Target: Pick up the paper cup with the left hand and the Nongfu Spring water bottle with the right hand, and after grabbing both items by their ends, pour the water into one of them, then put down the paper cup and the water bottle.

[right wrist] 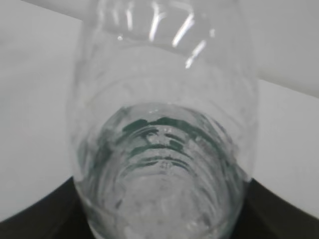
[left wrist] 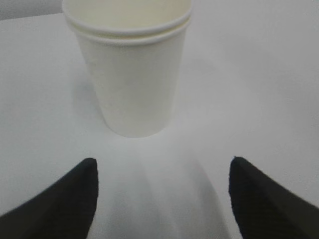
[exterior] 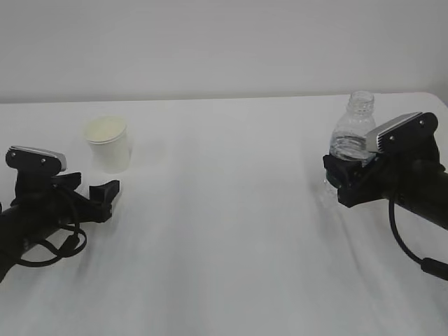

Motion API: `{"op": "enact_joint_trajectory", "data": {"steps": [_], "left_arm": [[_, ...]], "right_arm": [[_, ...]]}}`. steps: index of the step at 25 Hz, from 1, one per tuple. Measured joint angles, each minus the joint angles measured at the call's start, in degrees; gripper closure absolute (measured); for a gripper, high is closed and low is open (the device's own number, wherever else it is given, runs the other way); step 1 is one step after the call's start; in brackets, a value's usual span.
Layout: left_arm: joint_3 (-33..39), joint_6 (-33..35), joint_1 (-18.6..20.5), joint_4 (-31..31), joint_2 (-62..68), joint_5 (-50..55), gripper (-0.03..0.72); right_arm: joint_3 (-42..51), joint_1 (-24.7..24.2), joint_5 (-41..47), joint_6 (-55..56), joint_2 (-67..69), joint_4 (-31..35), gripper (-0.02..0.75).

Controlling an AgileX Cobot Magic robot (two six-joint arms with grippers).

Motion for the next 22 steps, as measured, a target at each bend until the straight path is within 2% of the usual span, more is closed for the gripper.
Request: {"op": "enact_joint_trajectory", "data": {"steps": [22], "left_arm": [[-9.88, 0.34, 0.00, -1.36, 5.55, -0.03, 0.101]], "right_arm": [[0.00, 0.00, 0.11, 0.00, -0.93, -0.13, 0.271]]}}
